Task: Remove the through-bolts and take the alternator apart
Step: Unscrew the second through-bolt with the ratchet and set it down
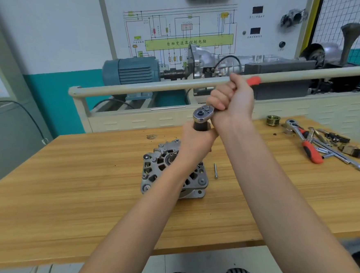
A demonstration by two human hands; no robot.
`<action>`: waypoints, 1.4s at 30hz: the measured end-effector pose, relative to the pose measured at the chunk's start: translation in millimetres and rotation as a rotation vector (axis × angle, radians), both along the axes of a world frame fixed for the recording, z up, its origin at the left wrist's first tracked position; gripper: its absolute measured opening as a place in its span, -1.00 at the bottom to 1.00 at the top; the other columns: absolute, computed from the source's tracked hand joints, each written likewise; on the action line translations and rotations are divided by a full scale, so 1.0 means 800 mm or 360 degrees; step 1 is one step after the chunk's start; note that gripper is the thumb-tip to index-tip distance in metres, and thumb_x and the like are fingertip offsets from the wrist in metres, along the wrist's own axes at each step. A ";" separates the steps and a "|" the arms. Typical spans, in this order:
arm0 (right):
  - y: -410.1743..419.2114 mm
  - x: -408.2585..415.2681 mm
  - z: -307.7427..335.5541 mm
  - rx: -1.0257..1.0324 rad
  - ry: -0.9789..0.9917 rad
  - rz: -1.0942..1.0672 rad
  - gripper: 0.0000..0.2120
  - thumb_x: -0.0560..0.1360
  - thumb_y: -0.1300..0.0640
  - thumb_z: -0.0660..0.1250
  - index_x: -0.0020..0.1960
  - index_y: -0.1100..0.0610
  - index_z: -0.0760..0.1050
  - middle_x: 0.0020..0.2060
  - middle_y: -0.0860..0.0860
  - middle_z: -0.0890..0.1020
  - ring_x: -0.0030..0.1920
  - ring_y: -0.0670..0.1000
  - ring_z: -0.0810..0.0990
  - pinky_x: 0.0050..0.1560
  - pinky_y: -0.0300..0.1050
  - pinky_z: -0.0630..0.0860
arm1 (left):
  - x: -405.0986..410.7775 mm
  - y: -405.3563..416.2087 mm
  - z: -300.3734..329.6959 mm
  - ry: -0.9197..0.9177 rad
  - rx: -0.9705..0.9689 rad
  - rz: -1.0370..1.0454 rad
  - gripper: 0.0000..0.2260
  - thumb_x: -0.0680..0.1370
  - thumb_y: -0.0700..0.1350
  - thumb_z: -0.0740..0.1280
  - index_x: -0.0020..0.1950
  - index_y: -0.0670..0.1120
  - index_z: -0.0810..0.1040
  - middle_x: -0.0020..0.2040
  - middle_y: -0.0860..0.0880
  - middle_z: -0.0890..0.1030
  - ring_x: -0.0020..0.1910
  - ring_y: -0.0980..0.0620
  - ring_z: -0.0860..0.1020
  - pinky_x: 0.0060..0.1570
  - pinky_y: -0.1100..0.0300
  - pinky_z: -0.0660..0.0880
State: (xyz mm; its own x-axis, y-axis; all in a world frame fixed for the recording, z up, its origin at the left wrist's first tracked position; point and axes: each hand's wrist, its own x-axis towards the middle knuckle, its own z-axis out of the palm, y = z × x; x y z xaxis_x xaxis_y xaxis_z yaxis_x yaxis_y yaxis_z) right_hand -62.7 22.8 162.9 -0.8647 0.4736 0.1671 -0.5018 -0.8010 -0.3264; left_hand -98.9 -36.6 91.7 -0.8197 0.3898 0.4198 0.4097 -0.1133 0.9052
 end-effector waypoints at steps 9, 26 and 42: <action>0.016 -0.005 0.011 0.0371 -0.0127 0.0678 -0.52 0.61 0.15 0.11 -0.49 0.11 0.21 -0.67 -0.08 0.17 -0.72 -0.13 0.12 -0.73 -0.33 0.05 | -0.010 -0.022 0.007 0.0228 -0.0402 -0.0428 -0.68 0.37 -0.32 0.39 -0.51 -0.10 0.37 -0.57 0.02 0.39 -0.56 0.10 0.38 -0.33 0.13 0.45; 0.007 -0.005 0.010 0.0281 -0.0115 0.0433 -0.60 0.61 0.17 0.12 -0.39 0.07 0.16 -0.67 -0.09 0.15 -0.70 -0.13 0.09 -0.70 -0.32 0.04 | -0.006 -0.018 0.006 0.0137 -0.0246 -0.0200 -0.66 0.39 -0.39 0.35 -0.50 -0.12 0.35 -0.57 -0.01 0.38 -0.56 0.06 0.36 -0.42 0.22 0.41; -0.004 0.001 0.000 0.0114 -0.0013 -0.0008 -0.61 0.61 0.17 0.13 -0.39 0.07 0.17 -0.64 -0.09 0.15 -0.67 -0.13 0.08 -0.69 -0.29 0.07 | -0.002 -0.012 0.006 0.0107 -0.0179 -0.0038 -0.71 0.40 -0.41 0.32 -0.44 -0.17 0.34 -0.47 -0.13 0.40 -0.55 0.05 0.37 -0.52 0.28 0.39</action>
State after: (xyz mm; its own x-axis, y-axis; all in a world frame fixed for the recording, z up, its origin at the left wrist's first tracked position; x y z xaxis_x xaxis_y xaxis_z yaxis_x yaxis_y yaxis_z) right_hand -61.8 19.4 162.9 -0.8638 0.4651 0.1935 -0.5028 -0.7729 -0.3870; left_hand -100.1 -46.4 96.3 -0.7808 0.4568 0.4262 0.4685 -0.0232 0.8832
